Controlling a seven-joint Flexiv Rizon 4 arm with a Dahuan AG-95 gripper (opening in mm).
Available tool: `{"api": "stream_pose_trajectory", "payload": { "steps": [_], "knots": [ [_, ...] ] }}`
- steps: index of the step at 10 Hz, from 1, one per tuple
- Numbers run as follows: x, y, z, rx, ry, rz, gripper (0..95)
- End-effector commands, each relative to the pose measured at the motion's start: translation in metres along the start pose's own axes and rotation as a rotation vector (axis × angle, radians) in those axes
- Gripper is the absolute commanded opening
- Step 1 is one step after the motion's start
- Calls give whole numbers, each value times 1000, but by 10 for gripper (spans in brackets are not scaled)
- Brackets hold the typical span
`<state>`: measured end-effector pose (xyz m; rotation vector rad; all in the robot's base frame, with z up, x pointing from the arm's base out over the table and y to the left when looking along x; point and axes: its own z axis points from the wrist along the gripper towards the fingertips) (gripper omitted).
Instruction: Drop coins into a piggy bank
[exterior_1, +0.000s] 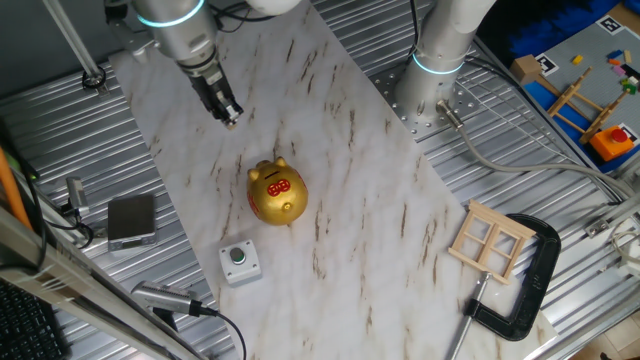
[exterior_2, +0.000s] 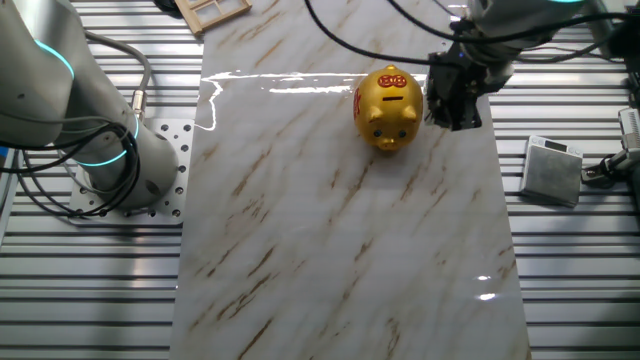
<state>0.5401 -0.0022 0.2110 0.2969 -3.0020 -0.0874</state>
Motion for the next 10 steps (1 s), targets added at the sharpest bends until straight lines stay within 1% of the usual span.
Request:
{"api": "stream_pose_trajectory", "payload": {
  "steps": [1, 6, 7, 9, 10],
  "knots": [
    [0, 2, 2, -1, -7, 0, 0],
    [-2, 3, 3, -11, -11, -8, 0],
    [-2, 3, 4, -22, -14, -11, 0],
    [-2, 3, 4, -22, -9, -6, 0],
    [-2, 3, 4, -23, -9, -20, 0]
  ]
}}
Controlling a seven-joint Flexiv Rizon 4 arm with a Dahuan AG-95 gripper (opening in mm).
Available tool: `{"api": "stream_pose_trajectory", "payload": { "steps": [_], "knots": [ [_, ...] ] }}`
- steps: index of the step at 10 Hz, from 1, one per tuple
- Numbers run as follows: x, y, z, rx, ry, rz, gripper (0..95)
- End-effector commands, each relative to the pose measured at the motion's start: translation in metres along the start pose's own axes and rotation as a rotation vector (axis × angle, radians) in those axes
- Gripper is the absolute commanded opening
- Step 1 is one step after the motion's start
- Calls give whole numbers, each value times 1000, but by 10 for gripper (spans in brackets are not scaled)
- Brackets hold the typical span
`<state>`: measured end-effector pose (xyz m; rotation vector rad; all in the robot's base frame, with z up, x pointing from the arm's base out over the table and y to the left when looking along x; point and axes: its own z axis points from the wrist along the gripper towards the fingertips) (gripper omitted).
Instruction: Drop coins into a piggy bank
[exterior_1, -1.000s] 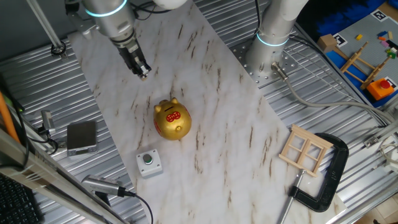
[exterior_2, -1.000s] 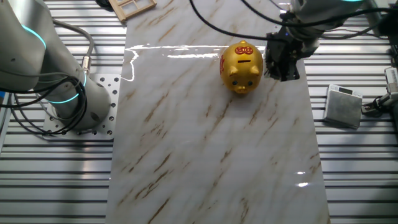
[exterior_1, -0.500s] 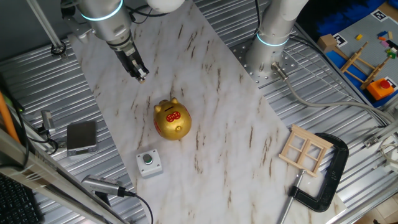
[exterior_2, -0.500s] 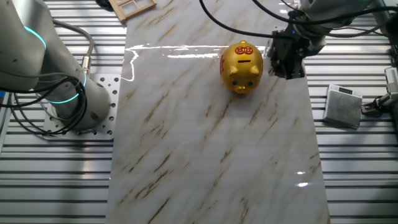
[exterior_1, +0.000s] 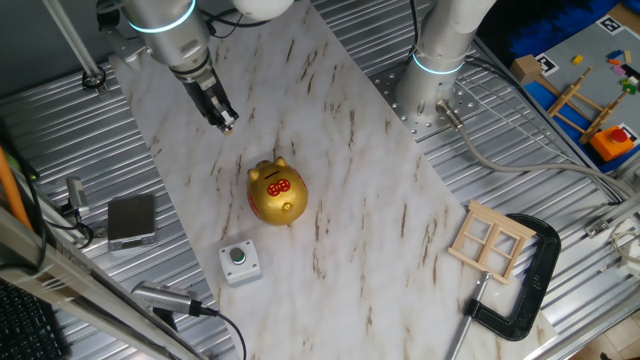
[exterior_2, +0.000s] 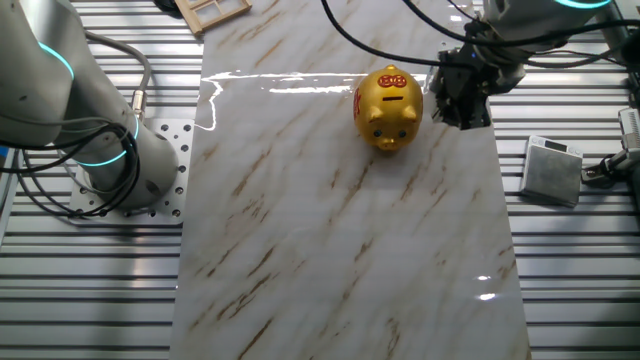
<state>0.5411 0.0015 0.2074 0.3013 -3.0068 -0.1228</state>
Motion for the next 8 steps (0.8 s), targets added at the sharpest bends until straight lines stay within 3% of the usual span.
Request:
{"api": "stream_pose_trajectory", "payload": {
  "steps": [1, 8],
  "knots": [
    [0, 0, 0, 0, 3, -29, 0],
    [0, 0, 0, -10, 7, -81, 0]
  ]
}}
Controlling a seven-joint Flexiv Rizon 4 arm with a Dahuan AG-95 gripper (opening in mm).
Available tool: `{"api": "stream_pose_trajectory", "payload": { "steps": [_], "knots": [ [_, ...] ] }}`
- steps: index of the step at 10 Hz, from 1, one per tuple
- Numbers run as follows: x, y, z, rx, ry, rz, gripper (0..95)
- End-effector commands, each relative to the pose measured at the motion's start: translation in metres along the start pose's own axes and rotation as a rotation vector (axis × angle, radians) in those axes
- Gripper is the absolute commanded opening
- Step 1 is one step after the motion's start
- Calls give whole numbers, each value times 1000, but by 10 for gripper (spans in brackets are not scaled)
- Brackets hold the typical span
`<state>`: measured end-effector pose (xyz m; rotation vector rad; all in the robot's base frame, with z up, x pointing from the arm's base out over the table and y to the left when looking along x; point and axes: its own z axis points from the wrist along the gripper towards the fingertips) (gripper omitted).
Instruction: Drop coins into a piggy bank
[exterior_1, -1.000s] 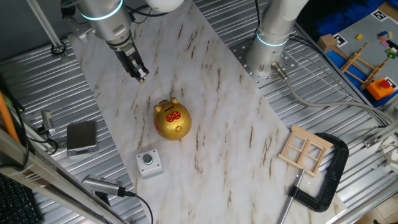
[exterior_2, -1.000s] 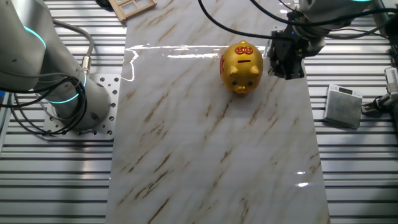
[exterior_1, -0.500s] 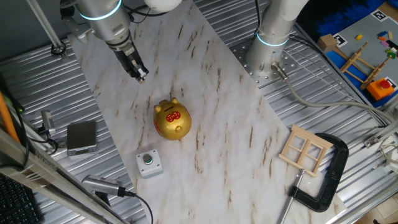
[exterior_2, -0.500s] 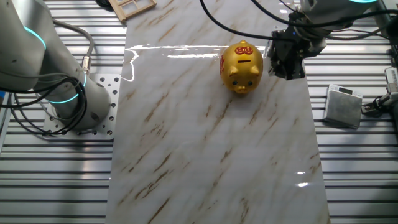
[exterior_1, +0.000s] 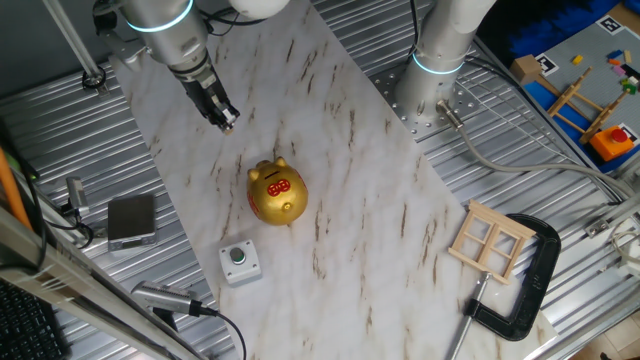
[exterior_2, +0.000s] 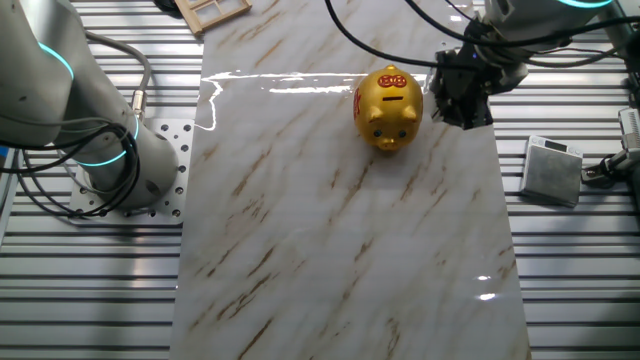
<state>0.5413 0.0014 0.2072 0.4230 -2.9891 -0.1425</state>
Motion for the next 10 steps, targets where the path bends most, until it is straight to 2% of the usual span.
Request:
{"api": "stream_pose_trajectory", "payload": {
  "steps": [1, 3, 5, 8, 10],
  "knots": [
    [0, 0, 0, 0, 6, 3, 0],
    [0, 0, 0, -12, 3, 14, 0],
    [-4, 5, 0, -46, -4, 28, 0],
    [-15, 18, 2, -85, -12, 49, 0],
    [-33, 37, 4, -91, -12, 75, 0]
  ]
}}
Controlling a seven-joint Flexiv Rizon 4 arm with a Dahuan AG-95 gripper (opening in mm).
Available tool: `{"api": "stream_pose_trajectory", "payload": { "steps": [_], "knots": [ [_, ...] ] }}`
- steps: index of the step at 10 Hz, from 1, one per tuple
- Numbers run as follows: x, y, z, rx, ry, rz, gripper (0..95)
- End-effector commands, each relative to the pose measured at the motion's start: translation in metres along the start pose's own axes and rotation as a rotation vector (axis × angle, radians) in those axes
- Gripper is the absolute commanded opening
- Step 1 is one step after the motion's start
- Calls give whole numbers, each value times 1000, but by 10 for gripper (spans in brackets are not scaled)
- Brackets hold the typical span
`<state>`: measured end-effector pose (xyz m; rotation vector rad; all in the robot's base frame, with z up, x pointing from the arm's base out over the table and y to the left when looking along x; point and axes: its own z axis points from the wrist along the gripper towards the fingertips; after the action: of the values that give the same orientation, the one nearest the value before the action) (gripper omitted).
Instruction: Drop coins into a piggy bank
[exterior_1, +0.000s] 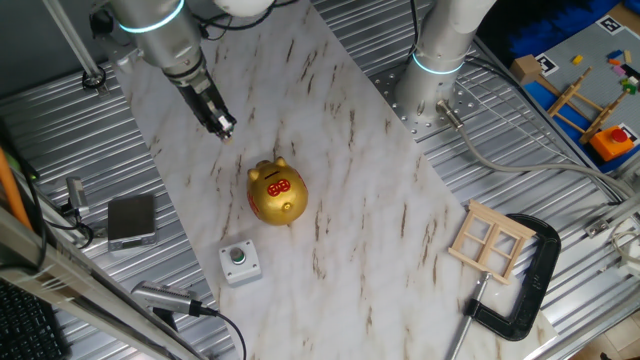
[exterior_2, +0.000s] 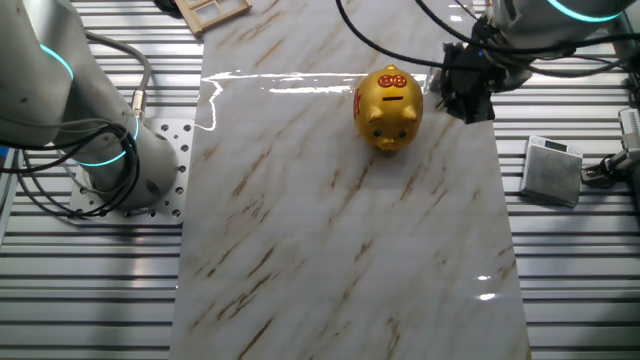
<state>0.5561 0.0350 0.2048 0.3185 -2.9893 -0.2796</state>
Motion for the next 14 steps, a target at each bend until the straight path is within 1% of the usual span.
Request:
{"api": "stream_pose_trajectory", "payload": {
  "steps": [1, 2, 3, 4, 6, 11, 14],
  "knots": [
    [-16, 17, 2, 1, 1, 20, 0],
    [-24, 25, 3, -2, 1, 36, 0],
    [-30, 31, 4, -7, -1, 44, 0],
    [-40, 41, 7, -19, -6, 68, 0],
    [-51, 54, 12, -26, -7, 98, 0],
    [-63, 76, 28, -35, -13, 158, 0],
    [-65, 82, 32, -42, -13, 168, 0]
  ]
}}
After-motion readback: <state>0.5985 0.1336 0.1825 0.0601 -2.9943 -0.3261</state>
